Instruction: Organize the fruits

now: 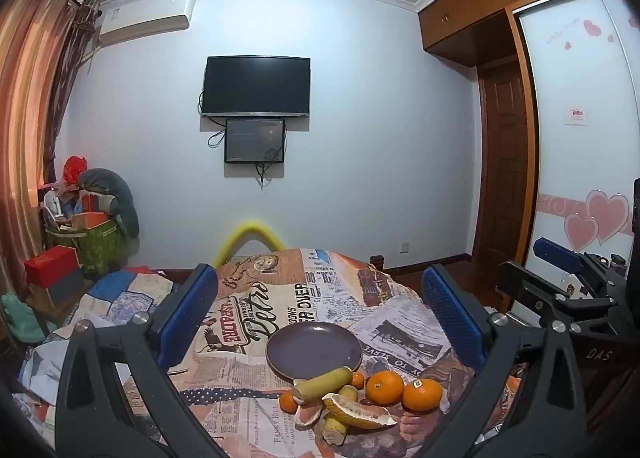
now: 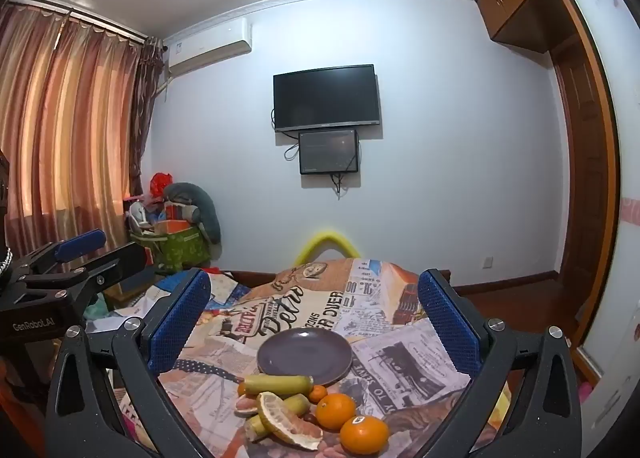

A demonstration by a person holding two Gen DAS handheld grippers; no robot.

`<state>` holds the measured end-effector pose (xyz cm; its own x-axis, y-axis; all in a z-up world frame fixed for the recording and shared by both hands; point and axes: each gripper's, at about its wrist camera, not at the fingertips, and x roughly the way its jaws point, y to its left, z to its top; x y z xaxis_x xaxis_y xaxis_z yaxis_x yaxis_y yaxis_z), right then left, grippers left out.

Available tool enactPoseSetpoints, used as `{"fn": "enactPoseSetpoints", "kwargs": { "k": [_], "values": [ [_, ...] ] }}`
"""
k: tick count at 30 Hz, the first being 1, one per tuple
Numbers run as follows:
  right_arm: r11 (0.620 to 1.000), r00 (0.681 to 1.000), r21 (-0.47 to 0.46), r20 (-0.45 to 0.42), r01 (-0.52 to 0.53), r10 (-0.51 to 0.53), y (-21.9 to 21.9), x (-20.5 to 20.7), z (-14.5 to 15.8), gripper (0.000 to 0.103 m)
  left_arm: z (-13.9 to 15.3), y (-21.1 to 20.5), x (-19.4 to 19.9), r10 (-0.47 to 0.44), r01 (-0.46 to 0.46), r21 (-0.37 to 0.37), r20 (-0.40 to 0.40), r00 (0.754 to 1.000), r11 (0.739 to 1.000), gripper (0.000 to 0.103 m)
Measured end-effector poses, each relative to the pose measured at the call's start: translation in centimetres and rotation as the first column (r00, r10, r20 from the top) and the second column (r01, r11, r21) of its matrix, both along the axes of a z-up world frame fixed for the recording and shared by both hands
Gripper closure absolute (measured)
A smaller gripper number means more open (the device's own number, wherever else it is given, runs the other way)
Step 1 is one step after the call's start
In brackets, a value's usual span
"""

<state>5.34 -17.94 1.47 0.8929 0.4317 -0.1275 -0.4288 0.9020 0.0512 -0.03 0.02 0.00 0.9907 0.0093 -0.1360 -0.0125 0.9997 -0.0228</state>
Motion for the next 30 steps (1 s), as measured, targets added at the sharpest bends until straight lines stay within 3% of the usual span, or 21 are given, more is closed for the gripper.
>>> {"fn": "enactPoseSetpoints", "kwargs": {
  "k": [30],
  "values": [
    [1.0, 1.0, 0.002, -0.01, -0.004, 0.004, -0.14, 0.16, -0.16, 0.0, -0.35, -0.05, 0.33, 0.001, -0.001, 0.002, -0.003, 1.0, 1.0, 0.0]
  ]
}}
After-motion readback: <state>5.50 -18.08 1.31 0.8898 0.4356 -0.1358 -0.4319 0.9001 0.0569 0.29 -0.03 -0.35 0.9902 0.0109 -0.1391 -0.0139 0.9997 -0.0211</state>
